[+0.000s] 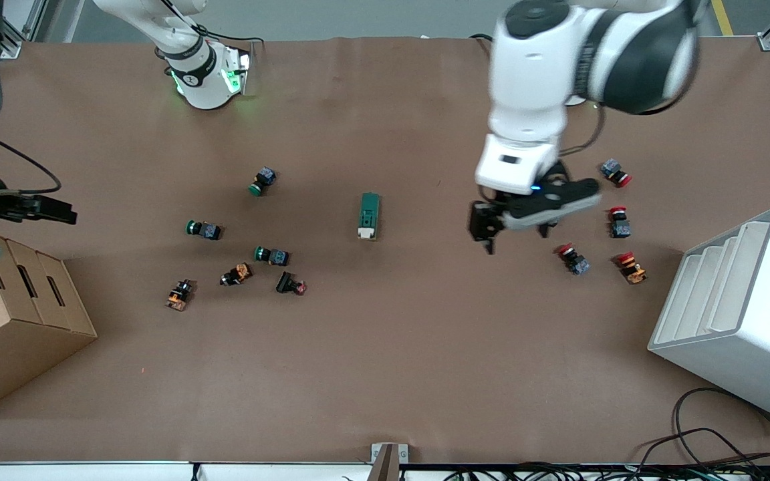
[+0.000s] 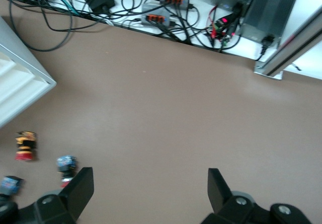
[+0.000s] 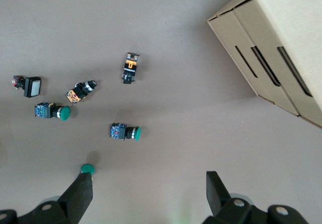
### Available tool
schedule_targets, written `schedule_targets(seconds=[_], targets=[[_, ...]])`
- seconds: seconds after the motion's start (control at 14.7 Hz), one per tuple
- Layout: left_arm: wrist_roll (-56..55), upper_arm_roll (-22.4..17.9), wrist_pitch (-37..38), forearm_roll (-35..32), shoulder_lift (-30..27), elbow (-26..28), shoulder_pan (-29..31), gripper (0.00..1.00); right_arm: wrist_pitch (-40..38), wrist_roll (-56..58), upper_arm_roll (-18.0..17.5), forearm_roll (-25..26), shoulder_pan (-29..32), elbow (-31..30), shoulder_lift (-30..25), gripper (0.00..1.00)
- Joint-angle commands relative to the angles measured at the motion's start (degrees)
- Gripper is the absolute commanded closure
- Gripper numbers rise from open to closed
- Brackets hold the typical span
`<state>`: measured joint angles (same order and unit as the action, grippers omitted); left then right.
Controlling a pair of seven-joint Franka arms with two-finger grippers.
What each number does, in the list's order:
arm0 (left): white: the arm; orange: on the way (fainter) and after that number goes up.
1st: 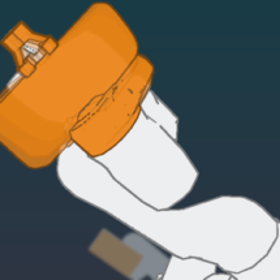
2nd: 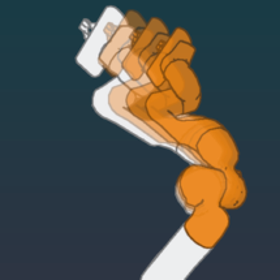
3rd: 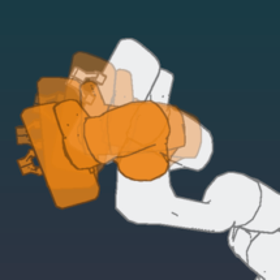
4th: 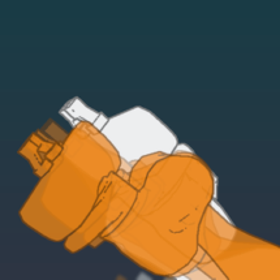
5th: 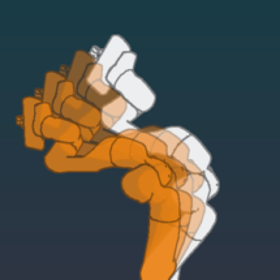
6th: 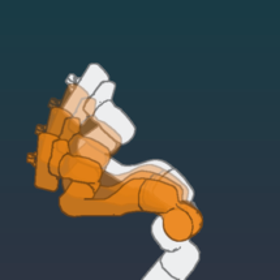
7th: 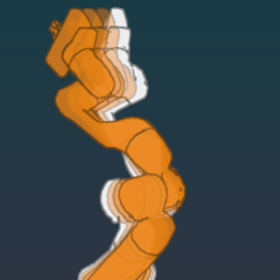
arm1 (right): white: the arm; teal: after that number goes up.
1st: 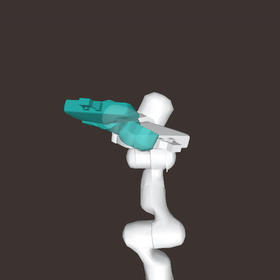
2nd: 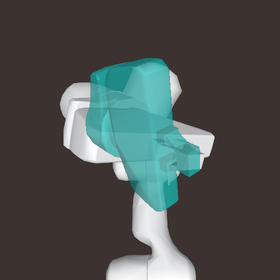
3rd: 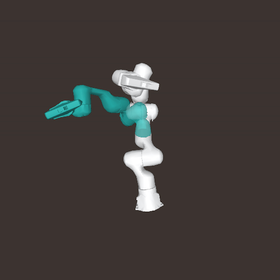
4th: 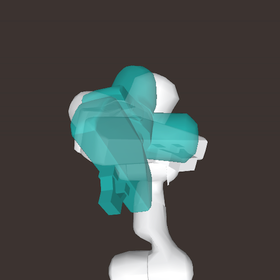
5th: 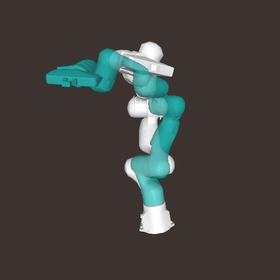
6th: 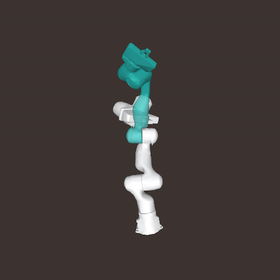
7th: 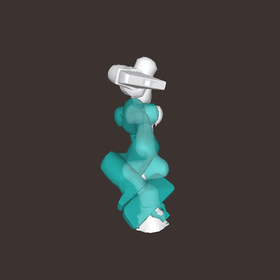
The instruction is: Close load switch with both arms
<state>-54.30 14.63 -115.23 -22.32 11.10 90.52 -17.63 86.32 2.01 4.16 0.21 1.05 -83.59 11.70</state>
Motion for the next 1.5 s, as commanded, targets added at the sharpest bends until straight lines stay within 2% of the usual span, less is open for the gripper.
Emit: schedule_targets(seconds=[0.0, 0.2, 0.41, 0.68, 0.88, 1.16, 1.29, 1.43], targets=[[9.5, 0.2, 4.8, 5.1, -4.8, 0.6, 3.6, 0.00, -1.1, 0.5, -1.1, -0.7, 0.6, 2.1, 0.5, 0.00], [20.2, -0.7, 11.2, 10.9, -8.0, 0.7, 8.5, 0.00, -0.8, 0.5, -1.2, -1.3, 0.6, 2.6, 0.7, 0.00], [30.7, -5.2, 14.9, 13.6, -9.7, 0.6, 8.8, 0.00, -1.1, 0.3, -1.3, -1.3, -0.2, 2.8, 0.6, 0.00], [42.2, -11.0, 20.1, 22.6, -12.3, 1.0, 10.9, 0.00, -3.4, 0.4, -1.4, -1.3, -0.3, 1.9, -1.4, 0.00], [44.6, -11.2, 22.8, 23.1, -14.2, 1.9, 11.7, 0.00, -5.0, 0.2, -1.3, -1.3, -0.3, -1.3, -5.1, 0.00], [45.7, -11.2, 23.1, 23.1, -17.9, 6.8, 11.7, 0.00, -2.5, 0.4, -1.3, -1.2, -0.4, -9.0, -12.0, 0.00], [49.8, -12.1, 23.4, 23.1, -18.7, 7.4, 12.4, 0.00, -0.3, 0.4, -1.1, -0.8, -1.6, -13.8, -16.4, 0.00], [51.4, -12.6, 23.5, 23.2, -20.7, 9.1, 12.4, 0.00, -0.4, 0.5, -1.1, -0.7, -1.7, -15.0, -18.1, 0.00]])
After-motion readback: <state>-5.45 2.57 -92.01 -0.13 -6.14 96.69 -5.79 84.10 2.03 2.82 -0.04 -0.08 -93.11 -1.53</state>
